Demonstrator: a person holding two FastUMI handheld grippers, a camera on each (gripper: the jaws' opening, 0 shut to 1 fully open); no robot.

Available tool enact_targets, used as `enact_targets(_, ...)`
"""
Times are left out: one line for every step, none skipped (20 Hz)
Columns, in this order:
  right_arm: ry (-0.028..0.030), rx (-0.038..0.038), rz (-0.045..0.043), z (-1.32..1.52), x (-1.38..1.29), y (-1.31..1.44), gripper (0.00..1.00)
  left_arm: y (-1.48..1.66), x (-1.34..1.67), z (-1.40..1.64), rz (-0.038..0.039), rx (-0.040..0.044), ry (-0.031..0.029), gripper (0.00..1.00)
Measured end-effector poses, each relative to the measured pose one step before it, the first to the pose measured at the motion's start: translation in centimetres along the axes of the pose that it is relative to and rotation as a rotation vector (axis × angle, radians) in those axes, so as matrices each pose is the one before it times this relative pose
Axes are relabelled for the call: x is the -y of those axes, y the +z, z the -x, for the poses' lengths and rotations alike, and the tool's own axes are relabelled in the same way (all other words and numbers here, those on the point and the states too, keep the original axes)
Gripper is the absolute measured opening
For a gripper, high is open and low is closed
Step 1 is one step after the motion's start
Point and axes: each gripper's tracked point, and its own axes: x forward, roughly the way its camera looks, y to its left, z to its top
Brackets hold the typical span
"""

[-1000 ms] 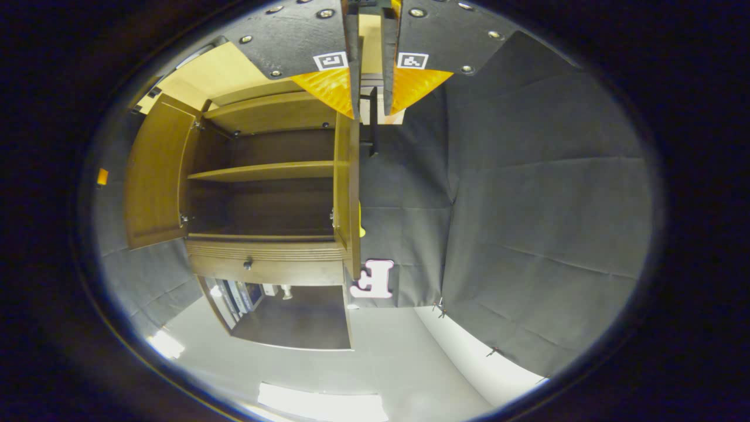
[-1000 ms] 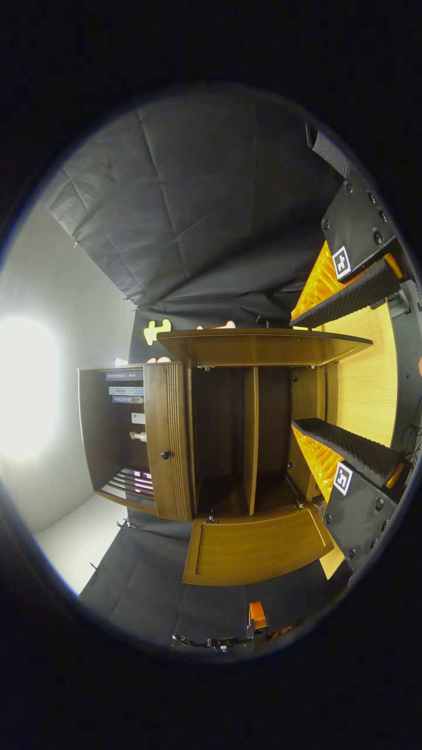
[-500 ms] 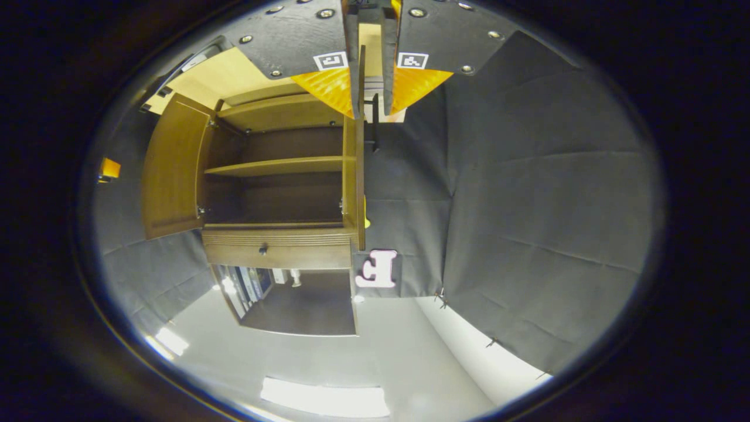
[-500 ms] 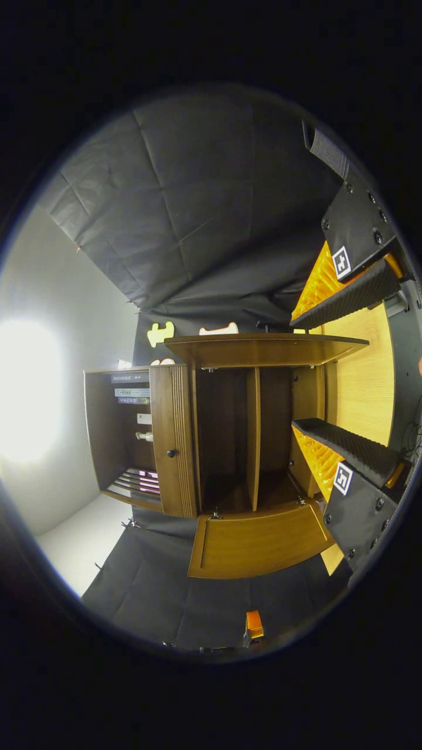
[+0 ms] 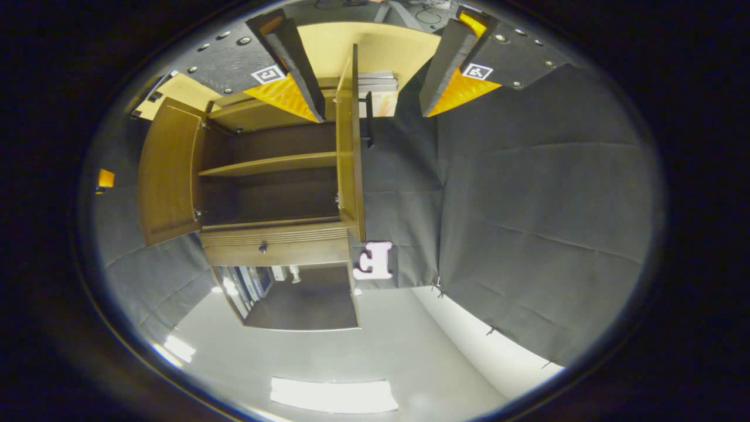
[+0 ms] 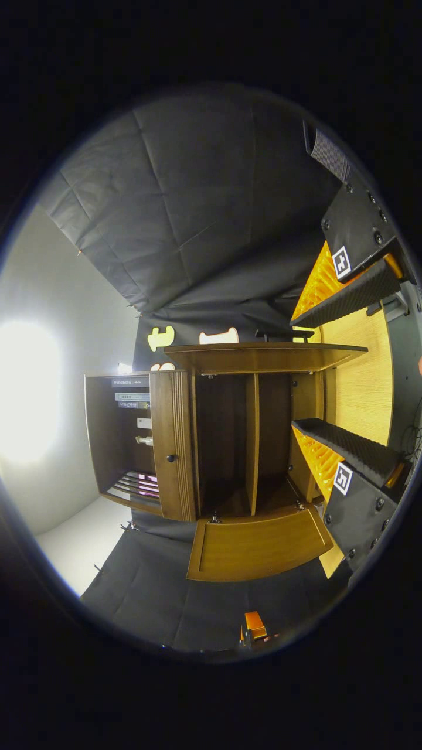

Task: Open the right door of the double-door shoe cabinet with the right hand, and open the left door with the left hand.

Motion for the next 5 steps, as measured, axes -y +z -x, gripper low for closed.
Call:
enact_targets(0.00201, -0.00050, 0.00014, -0.034, -0.055, 0.050, 0.97, 0.283, 0.077, 0.139, -0.00005, 0.01078, 0.00078, 0.94)
enact_targets(0.00075, 0.00080, 0.00077, -0.027, 0.007, 0.047, 0.92, 0.324, 0.035, 0.066, 0.00318, 0.01017, -0.00201, 0.94)
enact_targets(0.00160, 0.00454, 0.00063, 0.012, -0.026, 0.162, 0.92, 0.107, -0.099, 0.174, 0.00169, 0.00615, 0.00097, 0.94)
enact_targets(0.00098, 0.00457, 0.00111, -0.026, -0.049, 0.143, 0.97, 0.135, -0.198, 0.093, -0.00022, 0.00573, 0.00382, 0.94)
enact_targets(0.00208, 0.00289, 0.00224, -0.072, -0.050, 0.127, 0.97, -0.039, -0.199, -0.035, -0.00050, 0.00074, 0.00491, 0.94)
